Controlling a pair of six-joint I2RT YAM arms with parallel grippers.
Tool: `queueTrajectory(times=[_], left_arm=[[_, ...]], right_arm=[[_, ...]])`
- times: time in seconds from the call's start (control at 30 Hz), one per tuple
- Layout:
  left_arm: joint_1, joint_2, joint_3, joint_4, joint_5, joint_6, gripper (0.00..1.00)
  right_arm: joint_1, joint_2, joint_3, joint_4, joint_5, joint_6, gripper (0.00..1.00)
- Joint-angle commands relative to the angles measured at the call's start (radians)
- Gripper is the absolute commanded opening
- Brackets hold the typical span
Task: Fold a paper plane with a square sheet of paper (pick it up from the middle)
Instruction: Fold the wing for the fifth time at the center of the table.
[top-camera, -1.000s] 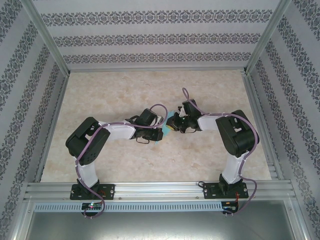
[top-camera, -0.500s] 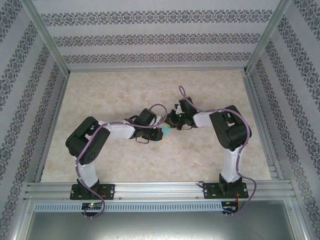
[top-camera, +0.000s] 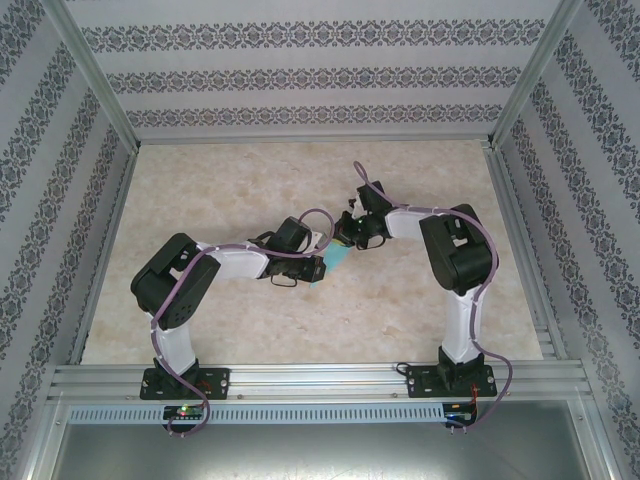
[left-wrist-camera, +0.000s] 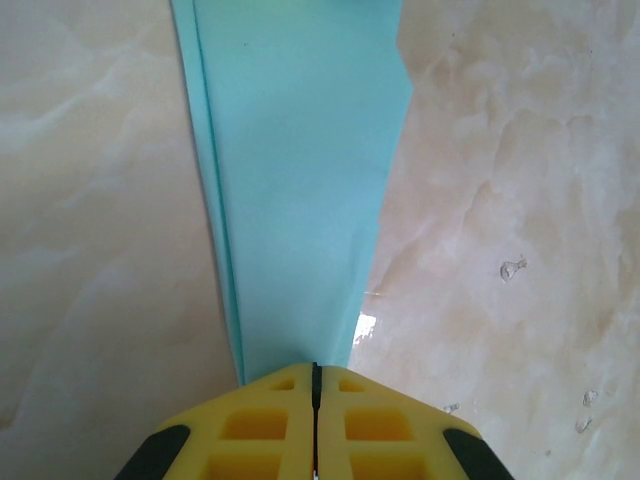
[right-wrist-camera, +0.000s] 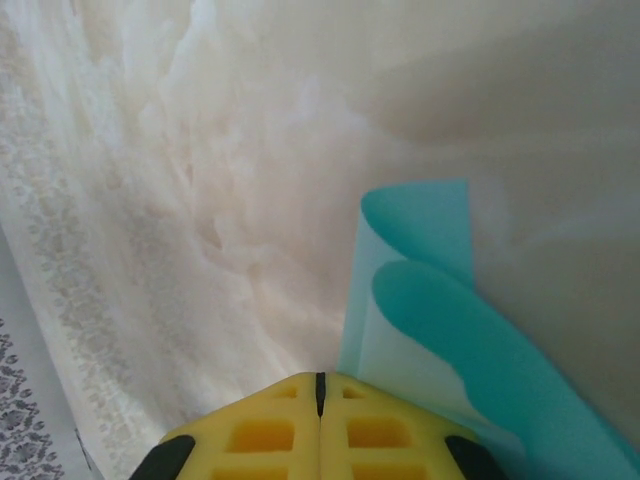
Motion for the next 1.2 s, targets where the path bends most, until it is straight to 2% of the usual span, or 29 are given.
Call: queueTrajectory(times=[0.0,0.57,0.9,1.03,1.17], left_arm=[[0.02,0.087,-0.07,-0.212,-0.05,0.053,0.08],[0.038,0.045,-0.067,-0.288,-0.048,0.089,0.09],[0.038,-0.025,0.006,-0.247,0.08,0.015,0.15],[0.035,-0.06,0.067,-0.258,0.143,-0.01,0.2],[0.029,-0.11,0.132,-0.288,0.155,-0.02,0.25]], right_arm=[[-0.041,0.064,0.089,-0.068,0.101,-0.072,0.04],[-0.137,0.196,0.325,-0.166,0.079,-0.109,0.04],[-0.169,-0.033,0.179,-0.181,0.069,-0.136,0.1],[-0.17,-0.153,0.06,-0.178,0.06,-0.142,0.16],[-0.167,-0.268,-0.059,-0.183,0.038,-0.158,0.25]])
